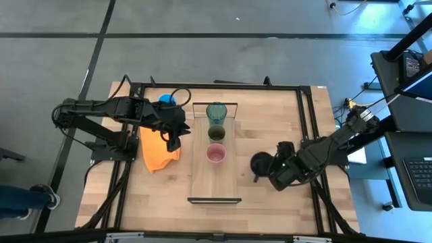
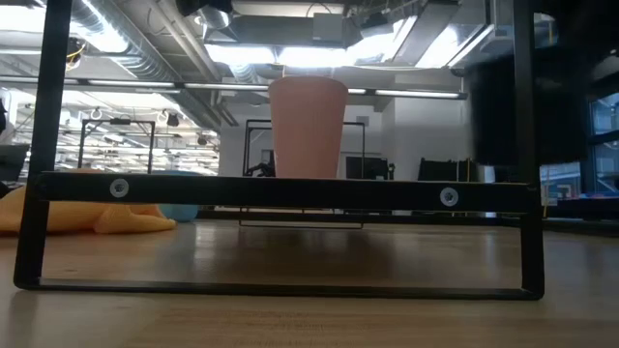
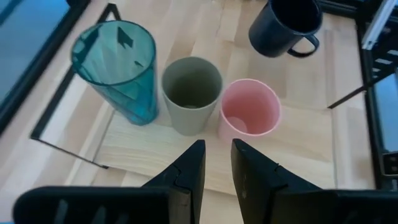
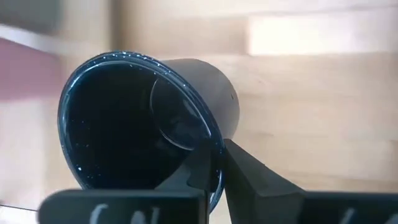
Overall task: Stack small to large cups/mugs on shelf
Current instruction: Put the dark blue mug on the shelf
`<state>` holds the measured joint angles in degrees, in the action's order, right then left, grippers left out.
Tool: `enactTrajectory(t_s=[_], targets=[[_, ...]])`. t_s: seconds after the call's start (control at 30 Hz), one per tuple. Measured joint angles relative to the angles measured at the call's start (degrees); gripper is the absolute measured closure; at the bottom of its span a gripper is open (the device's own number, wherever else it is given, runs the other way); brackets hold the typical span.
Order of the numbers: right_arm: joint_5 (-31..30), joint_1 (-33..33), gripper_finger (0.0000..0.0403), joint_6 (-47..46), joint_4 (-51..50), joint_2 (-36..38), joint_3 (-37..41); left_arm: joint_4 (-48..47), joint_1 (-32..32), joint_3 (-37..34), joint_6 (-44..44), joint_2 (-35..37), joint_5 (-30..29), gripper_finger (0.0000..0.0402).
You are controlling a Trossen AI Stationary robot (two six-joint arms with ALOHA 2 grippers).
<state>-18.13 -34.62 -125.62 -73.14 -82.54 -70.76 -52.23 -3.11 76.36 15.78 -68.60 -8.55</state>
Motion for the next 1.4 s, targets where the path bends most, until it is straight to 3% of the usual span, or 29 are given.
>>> enactTrajectory(t_s=[0.17, 0.43, 0.6, 0.93, 1.4], targets=[[-6.1, 1.9, 0.0372, 0.0, 4.6, 0.0, 0.0, -0.1, 0.4, -2.6, -0.4, 0.0, -1.4, 0.0330], [-6.7, 3.8, 0.0370, 1.7, 14.6, -3.3, 0.0, 2.9, 0.5, -12.4, 2.5, 0.0, -0.4, 0.0330], [-6.0, 4.8, 0.0373, 2.9, 21.1, -6.4, -0.1, 5.9, 0.5, -15.1, 3.1, 0.0, 1.9, 0.0330], [-4.1, 5.4, 0.0371, 4.5, 32.9, -11.3, -0.1, 7.2, 0.6, -15.7, 3.0, 0.0, 2.5, 0.0330], [-0.9, 5.4, 0.0365, 7.6, 35.2, -11.6, -0.7, 6.9, 0.6, -15.7, 1.8, 0.0, 2.5, 0.0330]])
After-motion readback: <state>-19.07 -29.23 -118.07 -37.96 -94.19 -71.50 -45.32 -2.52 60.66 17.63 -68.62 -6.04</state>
